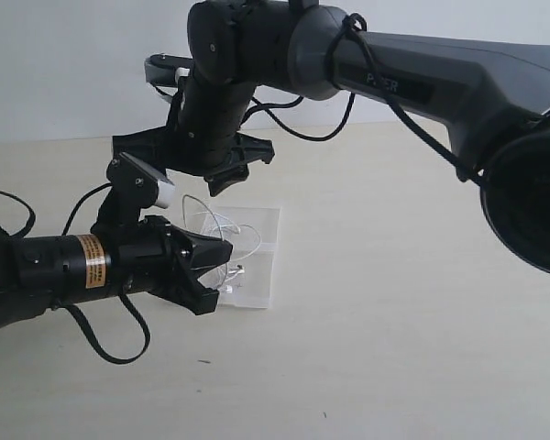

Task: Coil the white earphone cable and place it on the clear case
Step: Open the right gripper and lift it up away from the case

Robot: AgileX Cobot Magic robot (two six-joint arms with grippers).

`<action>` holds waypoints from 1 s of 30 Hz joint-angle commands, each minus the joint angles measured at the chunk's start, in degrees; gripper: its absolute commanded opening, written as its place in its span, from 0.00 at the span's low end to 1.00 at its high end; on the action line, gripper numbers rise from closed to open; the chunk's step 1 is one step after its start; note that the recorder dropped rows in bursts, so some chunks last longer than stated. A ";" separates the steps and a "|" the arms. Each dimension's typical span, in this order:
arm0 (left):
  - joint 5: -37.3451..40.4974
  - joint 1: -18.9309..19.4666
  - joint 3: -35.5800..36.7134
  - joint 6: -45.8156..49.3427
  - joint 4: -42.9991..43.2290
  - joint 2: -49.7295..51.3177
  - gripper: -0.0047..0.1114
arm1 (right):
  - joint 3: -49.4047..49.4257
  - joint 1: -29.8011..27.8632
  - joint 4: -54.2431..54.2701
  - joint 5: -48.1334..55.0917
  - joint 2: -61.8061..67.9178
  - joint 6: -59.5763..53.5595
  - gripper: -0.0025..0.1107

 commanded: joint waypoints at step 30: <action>4.37 -3.37 -0.51 -8.36 2.96 -4.41 0.44 | -0.26 -0.23 -36.65 14.77 -5.44 5.26 0.50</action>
